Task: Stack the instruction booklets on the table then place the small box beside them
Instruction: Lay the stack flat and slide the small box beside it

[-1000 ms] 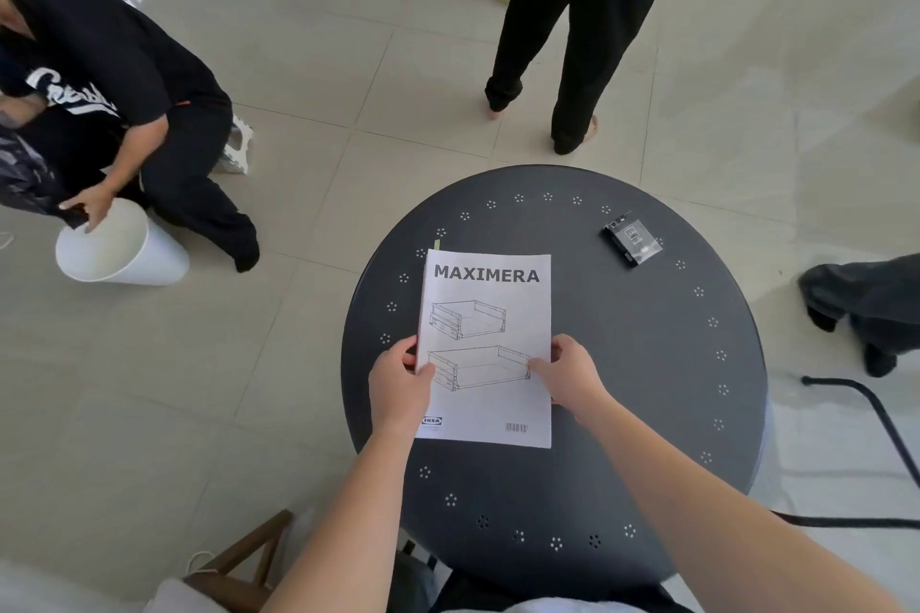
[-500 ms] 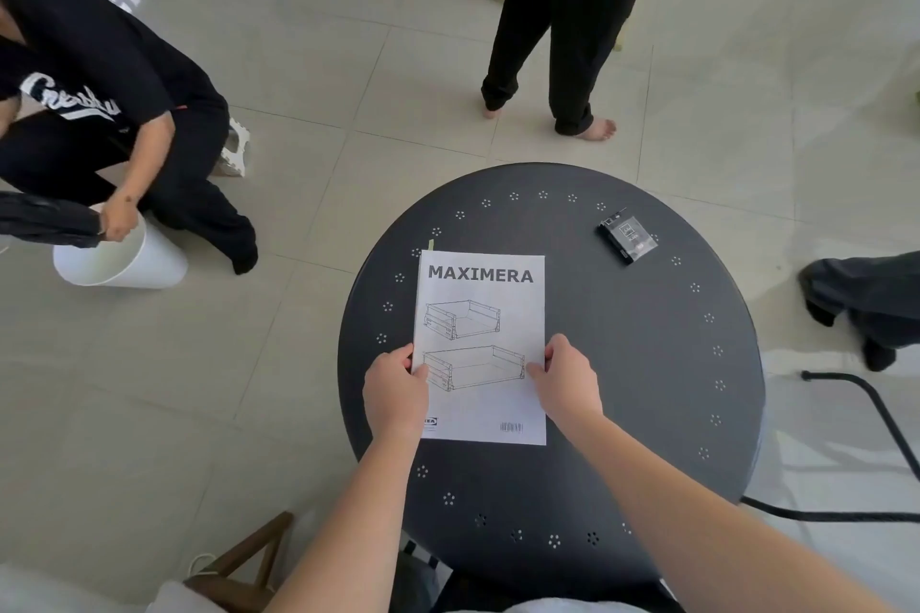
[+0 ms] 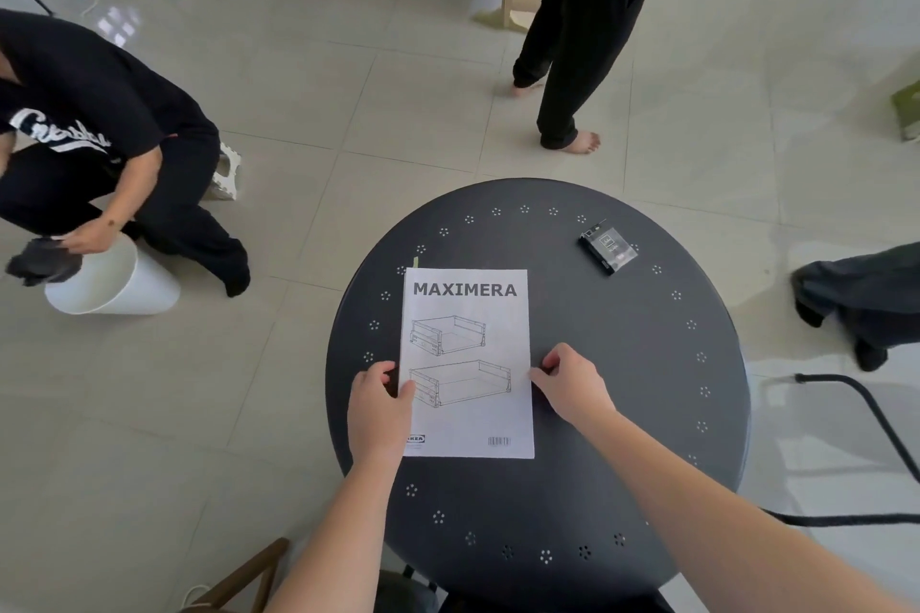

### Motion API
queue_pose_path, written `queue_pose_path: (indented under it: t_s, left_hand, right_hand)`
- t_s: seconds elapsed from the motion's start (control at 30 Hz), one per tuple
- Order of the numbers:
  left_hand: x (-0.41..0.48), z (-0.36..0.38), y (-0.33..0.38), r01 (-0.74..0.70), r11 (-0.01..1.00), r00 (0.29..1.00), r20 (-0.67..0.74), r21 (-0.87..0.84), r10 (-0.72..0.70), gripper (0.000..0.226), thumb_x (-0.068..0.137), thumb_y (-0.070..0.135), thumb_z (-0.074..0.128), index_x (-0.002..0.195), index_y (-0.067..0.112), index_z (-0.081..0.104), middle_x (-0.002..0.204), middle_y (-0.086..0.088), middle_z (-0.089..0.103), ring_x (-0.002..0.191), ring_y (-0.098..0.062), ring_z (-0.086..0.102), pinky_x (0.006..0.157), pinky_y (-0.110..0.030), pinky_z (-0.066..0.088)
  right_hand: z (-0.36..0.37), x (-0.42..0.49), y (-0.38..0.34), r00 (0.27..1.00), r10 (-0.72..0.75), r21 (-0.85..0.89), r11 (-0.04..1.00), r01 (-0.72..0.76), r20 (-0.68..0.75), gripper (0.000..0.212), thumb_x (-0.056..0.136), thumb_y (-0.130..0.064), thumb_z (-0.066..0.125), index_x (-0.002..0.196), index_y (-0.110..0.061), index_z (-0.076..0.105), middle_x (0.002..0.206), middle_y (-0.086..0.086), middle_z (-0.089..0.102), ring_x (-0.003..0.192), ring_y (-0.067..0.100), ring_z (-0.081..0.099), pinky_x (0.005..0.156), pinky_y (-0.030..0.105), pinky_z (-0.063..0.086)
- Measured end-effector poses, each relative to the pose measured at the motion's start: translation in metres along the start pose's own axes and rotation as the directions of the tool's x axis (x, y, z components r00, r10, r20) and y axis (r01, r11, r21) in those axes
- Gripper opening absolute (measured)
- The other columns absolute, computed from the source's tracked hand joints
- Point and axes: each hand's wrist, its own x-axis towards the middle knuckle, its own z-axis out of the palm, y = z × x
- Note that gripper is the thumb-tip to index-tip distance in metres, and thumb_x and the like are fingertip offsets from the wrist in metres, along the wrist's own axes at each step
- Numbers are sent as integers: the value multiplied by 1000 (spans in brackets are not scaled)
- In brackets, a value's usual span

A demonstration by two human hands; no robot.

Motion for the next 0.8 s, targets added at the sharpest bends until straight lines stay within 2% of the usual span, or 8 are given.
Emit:
queue_pose_path:
  t_s: [0.07,0.13,0.23,0.3,0.37,0.47,0.63,0.8]
  left_hand:
    - [-7,7,3,-85,988,993,-74,131,96,49,98,30,74,143,16,62,145,-7,57,133,-32,56,103,-45,55]
    - [-16,15,11,-214,952,966,-96,218,239,54,99,32,72,149,18,55,156,-7,49,144,-31,47,111,-46,53]
    - [-22,35,26,-401,848,907,18,348,421,62,105,41,59,162,25,41,168,-7,36,157,-30,34,127,-46,40]
    - [-24,51,36,-473,793,877,120,384,465,64,109,47,47,168,32,27,178,-5,21,165,-32,20,133,-44,22]
    - [-24,65,44,-517,762,855,195,390,481,64,111,49,39,170,37,19,181,-3,10,168,-32,9,135,-45,12]
    - [-22,81,48,-557,720,829,217,414,516,63,112,49,35,171,36,17,181,-4,11,168,-33,9,136,-47,10]
    - [-12,100,44,-514,723,849,151,462,507,65,110,51,37,171,30,25,180,-7,20,166,-34,19,135,-50,19]
    - [-8,110,37,-499,697,844,107,515,525,65,108,51,37,169,27,32,178,-9,27,164,-36,25,133,-50,17]
  right_hand:
    - [-13,4,4,999,-12,26,1000,13,-36,19,99,-34,63,110,-19,60,97,-3,65,88,24,63,68,33,48]
    - [-26,9,7,994,-44,34,998,47,-96,16,99,-31,63,111,-19,61,101,-3,65,92,25,64,73,34,49]
    - [-43,20,12,975,-127,-40,992,122,-184,17,101,-25,62,115,-16,61,116,4,62,96,30,63,77,35,46]
    - [-55,31,13,959,-171,-86,984,155,-227,23,101,-23,63,123,-14,60,123,7,57,101,35,62,78,35,44]
    - [-67,43,11,944,-190,-113,980,165,-271,31,100,-20,64,130,-12,59,131,11,54,109,38,59,82,36,43]
    - [-81,59,7,924,-208,-142,975,170,-320,42,99,-17,64,141,-13,56,142,13,50,121,40,52,88,41,47]
    - [-105,85,1,916,-262,-228,954,197,-305,60,97,-17,66,154,-18,46,162,11,37,138,43,43,103,49,51]
    - [-122,111,-9,924,-293,-343,918,200,-245,69,98,-26,67,160,-26,37,168,10,30,146,41,38,101,54,54]
